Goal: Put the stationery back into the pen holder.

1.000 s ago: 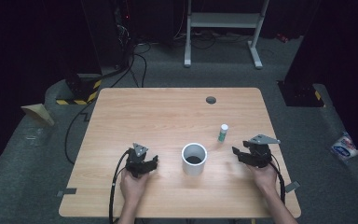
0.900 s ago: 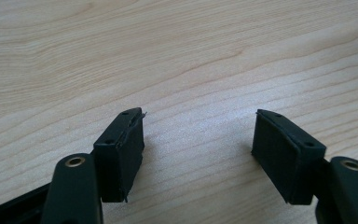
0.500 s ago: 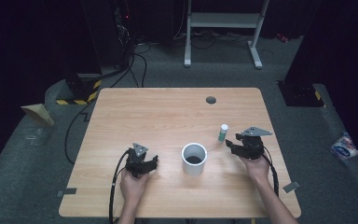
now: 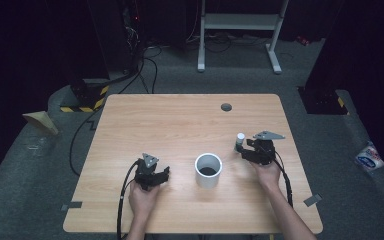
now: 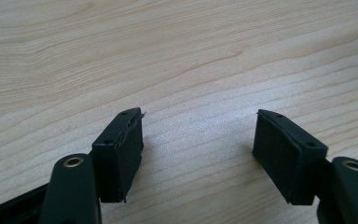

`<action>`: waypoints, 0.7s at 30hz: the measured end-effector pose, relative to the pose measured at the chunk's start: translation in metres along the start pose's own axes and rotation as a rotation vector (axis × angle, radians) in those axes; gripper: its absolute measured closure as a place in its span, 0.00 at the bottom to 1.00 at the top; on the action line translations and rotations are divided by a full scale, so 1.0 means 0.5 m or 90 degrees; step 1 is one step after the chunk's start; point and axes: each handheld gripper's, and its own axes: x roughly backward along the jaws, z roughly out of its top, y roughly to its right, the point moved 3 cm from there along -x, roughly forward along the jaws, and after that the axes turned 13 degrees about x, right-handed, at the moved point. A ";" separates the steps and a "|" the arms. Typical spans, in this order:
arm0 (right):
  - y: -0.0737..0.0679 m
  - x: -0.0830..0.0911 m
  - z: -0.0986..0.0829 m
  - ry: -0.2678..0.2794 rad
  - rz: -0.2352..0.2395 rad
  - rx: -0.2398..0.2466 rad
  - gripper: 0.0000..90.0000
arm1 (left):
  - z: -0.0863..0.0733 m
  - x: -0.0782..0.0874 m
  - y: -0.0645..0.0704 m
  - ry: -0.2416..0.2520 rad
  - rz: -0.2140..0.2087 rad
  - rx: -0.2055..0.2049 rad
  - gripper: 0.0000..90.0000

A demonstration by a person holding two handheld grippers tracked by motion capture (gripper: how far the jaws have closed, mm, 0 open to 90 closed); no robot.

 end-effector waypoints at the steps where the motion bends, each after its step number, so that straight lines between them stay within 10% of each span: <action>1: -0.001 -0.003 0.001 0.004 -0.004 -0.004 0.49 | 0.000 0.000 0.000 0.000 0.000 0.000 0.37; 21: -0.006 -0.053 -0.015 -0.018 -0.025 0.000 0.69 | 0.000 0.000 0.000 0.000 0.000 0.000 0.36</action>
